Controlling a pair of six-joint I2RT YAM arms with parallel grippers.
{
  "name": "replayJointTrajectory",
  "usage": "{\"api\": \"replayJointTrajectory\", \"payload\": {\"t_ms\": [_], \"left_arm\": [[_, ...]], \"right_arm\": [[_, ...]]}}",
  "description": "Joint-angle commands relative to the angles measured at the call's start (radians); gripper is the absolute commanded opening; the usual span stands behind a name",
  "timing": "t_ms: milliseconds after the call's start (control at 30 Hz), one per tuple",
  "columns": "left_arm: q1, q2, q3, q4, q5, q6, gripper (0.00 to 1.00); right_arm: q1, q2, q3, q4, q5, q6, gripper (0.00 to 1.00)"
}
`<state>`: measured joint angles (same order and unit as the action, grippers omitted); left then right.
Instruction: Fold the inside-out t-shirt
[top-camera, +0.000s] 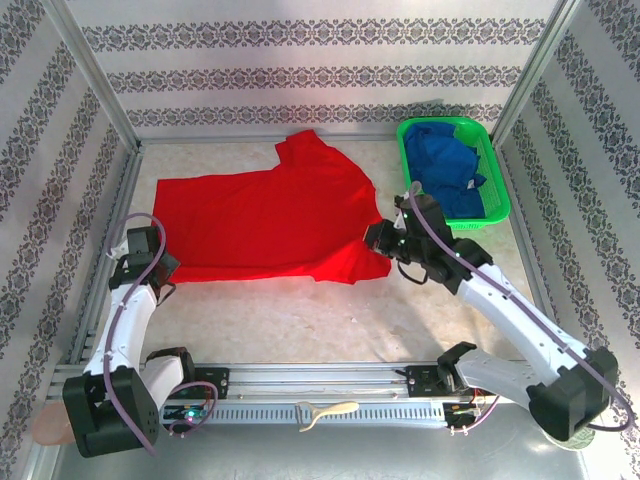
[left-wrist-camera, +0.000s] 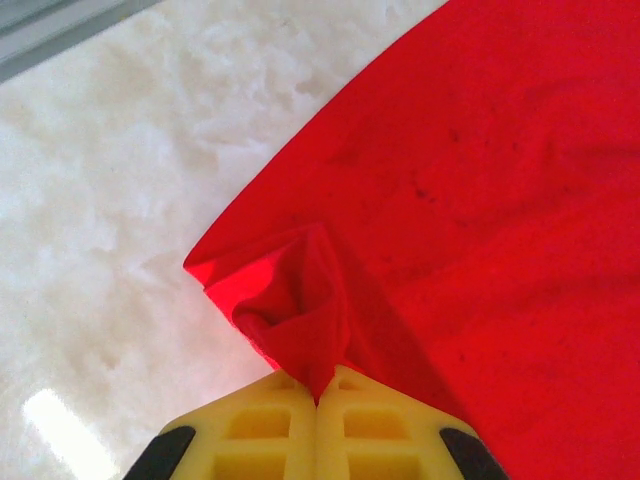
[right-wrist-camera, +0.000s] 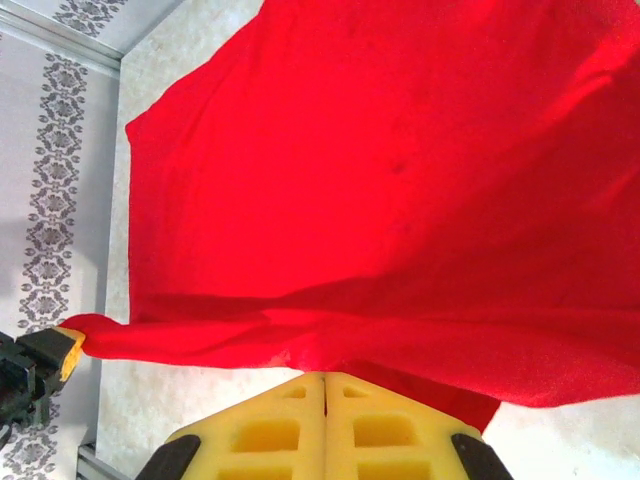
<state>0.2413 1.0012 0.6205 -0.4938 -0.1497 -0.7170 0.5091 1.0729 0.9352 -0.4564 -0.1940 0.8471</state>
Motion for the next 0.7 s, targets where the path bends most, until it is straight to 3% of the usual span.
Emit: {"api": "replayJointTrajectory", "payload": {"t_ms": [0,667], "left_arm": [[0.019,0.043,0.036,0.073,-0.026,0.042,0.05],[0.035,0.431,0.233,0.242,0.066,0.078,0.09]], "right_arm": [[-0.022,0.049,0.081,0.040,-0.015,-0.065,0.00],[-0.147,0.459,0.330,0.135,-0.070,-0.123,0.00]]}}
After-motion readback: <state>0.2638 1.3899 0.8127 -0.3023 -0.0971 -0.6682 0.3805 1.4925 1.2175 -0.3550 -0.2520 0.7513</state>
